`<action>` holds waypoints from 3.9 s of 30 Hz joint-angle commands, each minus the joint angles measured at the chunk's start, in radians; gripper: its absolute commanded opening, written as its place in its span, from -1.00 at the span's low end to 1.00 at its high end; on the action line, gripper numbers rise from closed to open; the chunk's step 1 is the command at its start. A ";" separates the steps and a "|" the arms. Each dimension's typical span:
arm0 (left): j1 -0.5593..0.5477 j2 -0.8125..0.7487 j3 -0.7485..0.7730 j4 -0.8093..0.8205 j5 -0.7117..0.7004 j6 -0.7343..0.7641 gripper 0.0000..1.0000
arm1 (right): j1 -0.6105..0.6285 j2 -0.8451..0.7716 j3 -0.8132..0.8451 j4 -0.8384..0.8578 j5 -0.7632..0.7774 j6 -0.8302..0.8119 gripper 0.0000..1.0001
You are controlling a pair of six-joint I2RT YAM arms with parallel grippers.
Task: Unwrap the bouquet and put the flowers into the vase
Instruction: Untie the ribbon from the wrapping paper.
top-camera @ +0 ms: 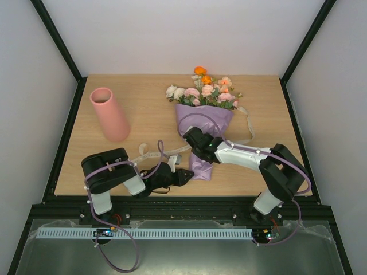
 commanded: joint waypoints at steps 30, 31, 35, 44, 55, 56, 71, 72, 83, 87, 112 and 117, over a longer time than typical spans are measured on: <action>-0.016 0.065 -0.015 0.045 0.013 -0.004 -0.10 | 0.011 -0.158 -0.074 0.155 -0.116 0.140 -0.97; -0.015 0.063 -0.015 0.041 0.010 -0.004 -0.10 | 0.011 -0.163 -0.078 0.159 -0.140 0.159 -0.97; -0.015 0.063 -0.018 0.044 0.008 -0.005 -0.10 | 0.010 -0.206 -0.106 0.201 -0.178 0.298 -0.97; -0.019 0.065 -0.012 0.050 0.010 -0.007 -0.09 | -0.032 -0.296 -0.165 0.268 -0.174 0.944 -0.05; -0.025 0.052 0.000 0.030 0.008 0.003 -0.07 | -0.041 -0.426 -0.403 0.579 -0.227 1.304 0.24; -0.025 0.054 -0.004 0.037 0.008 0.000 -0.06 | -0.041 -0.416 -0.412 0.598 -0.242 1.318 0.25; -0.035 0.075 -0.003 0.060 0.008 -0.003 -0.06 | -0.067 -0.295 -0.493 0.767 -0.290 1.556 0.29; -0.036 0.076 -0.003 0.062 0.007 -0.003 -0.06 | -0.067 -0.292 -0.494 0.770 -0.280 1.557 0.29; -0.048 0.091 0.003 0.075 0.011 -0.013 -0.06 | -0.099 -0.253 -0.525 0.871 -0.233 1.596 0.29; -0.052 0.099 0.001 0.082 0.005 -0.017 -0.06 | -0.107 -0.261 -0.537 0.912 -0.219 1.603 0.30; -0.061 0.103 -0.032 0.120 -0.018 -0.046 -0.06 | -0.118 -0.150 -0.554 1.150 -0.306 1.612 0.42; -0.060 0.126 -0.029 0.142 -0.011 -0.044 -0.06 | -0.119 -0.161 -0.590 1.284 -0.310 1.513 0.42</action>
